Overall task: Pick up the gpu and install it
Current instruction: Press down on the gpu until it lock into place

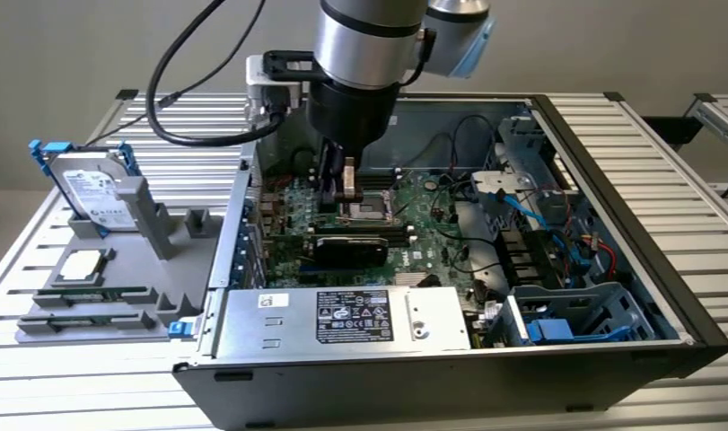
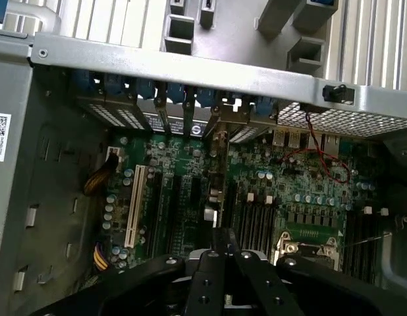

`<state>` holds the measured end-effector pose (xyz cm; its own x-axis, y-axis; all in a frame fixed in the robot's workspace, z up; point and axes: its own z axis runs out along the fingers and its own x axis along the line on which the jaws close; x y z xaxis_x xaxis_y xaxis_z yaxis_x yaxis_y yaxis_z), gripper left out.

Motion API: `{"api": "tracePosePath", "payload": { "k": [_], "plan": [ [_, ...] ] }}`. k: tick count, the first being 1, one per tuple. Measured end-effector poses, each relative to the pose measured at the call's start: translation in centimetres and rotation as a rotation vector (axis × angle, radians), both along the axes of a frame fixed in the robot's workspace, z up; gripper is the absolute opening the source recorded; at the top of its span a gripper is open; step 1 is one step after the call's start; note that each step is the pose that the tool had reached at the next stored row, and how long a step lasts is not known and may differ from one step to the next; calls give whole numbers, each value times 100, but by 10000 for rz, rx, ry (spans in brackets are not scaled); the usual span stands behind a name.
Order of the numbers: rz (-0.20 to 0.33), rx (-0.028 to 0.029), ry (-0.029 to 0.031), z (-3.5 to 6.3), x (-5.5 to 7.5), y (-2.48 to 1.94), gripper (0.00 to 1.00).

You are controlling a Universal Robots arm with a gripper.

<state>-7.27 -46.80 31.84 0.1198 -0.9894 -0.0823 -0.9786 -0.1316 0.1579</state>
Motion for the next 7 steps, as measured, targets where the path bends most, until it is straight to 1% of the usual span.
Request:
{"api": "tracePosePath", "payload": {
  "k": [1, 7],
  "plan": [
    [7, -9, 37, 0, 0, 0, 11],
    [7, -11, 38, 0, 0, 0, 11]
  ]
}}
